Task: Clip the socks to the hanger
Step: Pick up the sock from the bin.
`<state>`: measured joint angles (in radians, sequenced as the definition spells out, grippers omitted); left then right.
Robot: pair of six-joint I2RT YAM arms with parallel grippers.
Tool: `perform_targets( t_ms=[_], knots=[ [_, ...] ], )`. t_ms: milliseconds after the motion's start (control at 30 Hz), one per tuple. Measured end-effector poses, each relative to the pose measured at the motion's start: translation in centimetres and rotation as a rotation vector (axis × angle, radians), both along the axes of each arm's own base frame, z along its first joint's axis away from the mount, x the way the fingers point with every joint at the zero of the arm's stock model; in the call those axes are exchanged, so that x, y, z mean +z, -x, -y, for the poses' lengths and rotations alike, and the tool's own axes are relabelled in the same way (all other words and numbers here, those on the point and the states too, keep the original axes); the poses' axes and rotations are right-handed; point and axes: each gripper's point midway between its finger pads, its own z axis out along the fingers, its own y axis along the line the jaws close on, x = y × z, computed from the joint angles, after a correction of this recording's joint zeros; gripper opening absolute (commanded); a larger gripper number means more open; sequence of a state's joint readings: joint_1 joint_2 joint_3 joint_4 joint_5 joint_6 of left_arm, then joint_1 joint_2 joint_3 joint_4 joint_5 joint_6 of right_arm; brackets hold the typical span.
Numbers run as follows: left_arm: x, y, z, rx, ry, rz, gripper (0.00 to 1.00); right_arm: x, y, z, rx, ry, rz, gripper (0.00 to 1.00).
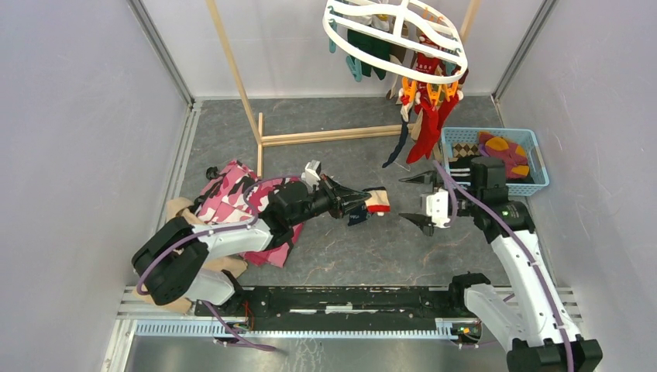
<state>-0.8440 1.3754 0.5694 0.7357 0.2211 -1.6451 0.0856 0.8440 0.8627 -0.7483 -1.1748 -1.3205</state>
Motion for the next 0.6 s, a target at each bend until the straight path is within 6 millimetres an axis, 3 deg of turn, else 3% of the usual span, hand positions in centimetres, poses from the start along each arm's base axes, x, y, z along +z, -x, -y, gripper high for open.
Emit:
perform_targets(
  t_ms=[200, 367, 467, 600],
  knots=[
    [-0.5, -0.5, 0.4, 0.009, 0.039, -0.069, 0.02, -1.7, 0.4, -3.0, 0.033, 0.044, -0.030, 0.80],
    [0.2, -0.7, 0.5, 0.012, 0.080, -0.086, 0.02, -3.6, 0.4, -6.1, 0.018, 0.105, -0.035, 0.69],
    [0.2, -0.8, 0.5, 0.017, 0.088, -0.096, 0.02, -3.5, -0.8, -6.7, -0.052, 0.116, -0.018, 0.57],
    [0.9, -0.7, 0.4, 0.018, 0.121, -0.091, 0.02, -3.3, -2.4, -6.3, -0.155, 0.112, -0.016, 0.28]
  ],
)
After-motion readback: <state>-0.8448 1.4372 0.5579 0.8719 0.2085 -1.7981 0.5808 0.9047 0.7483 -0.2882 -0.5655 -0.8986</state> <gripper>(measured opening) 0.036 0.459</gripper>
